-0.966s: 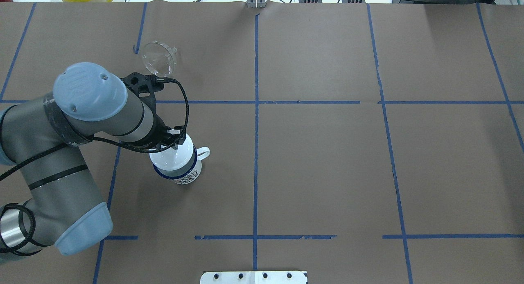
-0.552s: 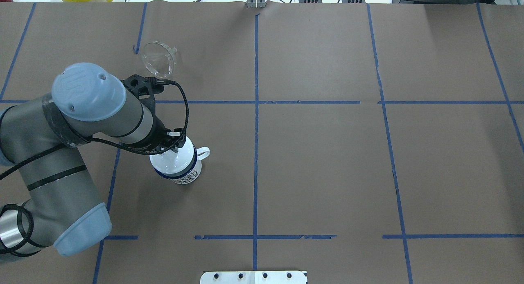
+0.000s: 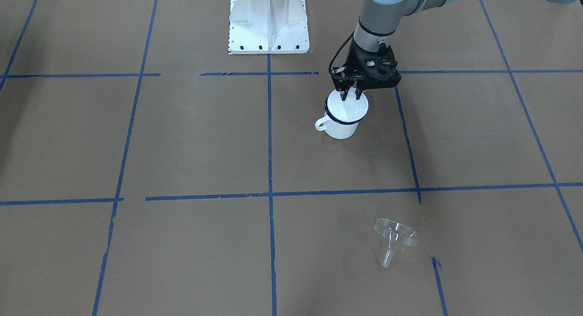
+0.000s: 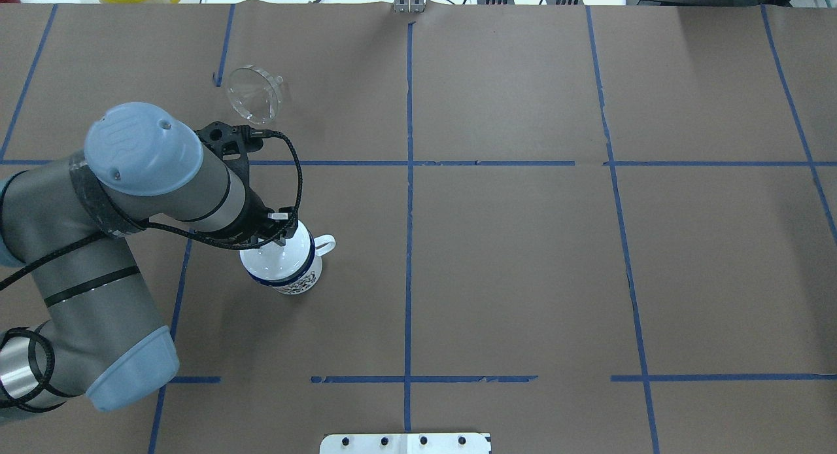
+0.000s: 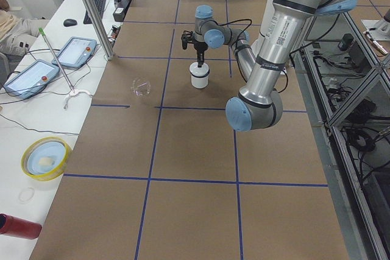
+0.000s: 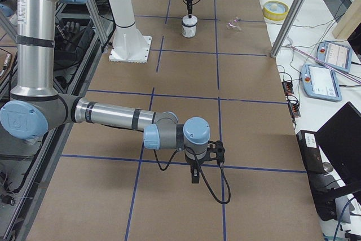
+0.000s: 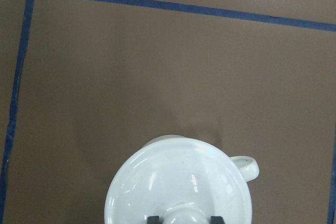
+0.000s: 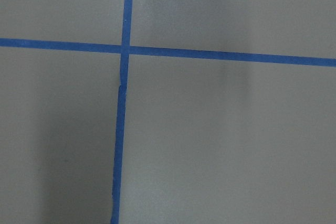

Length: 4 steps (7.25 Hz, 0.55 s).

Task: Remove funnel from cup
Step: 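Lower the white funnel into the mug and open the left gripper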

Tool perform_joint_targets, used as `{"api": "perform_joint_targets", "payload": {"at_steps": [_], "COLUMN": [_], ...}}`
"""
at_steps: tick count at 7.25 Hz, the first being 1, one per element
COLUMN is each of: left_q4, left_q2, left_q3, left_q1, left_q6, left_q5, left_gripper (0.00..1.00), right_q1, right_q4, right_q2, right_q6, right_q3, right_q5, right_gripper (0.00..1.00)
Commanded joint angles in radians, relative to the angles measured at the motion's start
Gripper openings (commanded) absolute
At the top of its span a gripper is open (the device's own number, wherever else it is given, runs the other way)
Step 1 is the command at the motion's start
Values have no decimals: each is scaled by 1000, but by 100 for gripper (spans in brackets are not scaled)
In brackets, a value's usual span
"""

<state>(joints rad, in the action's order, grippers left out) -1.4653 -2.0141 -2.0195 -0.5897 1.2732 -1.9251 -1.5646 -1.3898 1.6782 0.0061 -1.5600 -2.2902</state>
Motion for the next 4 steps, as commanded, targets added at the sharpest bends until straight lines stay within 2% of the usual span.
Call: {"api": "perform_joint_targets", "payload": {"at_steps": [1,4], "left_q4": [-1,-3], "left_q2": [0,0], "left_q3": [4,4], "left_q1": [1,14], "left_q6": [0,-3], "left_q5": [0,0], "left_gripper": [0,0], "right_q1": [0,0], "right_q4": [0,0], "right_q2": [0,0], "right_q6": [0,0], "right_q3": [0,0], "right_q5": [0,0], "right_gripper": [100,100]}}
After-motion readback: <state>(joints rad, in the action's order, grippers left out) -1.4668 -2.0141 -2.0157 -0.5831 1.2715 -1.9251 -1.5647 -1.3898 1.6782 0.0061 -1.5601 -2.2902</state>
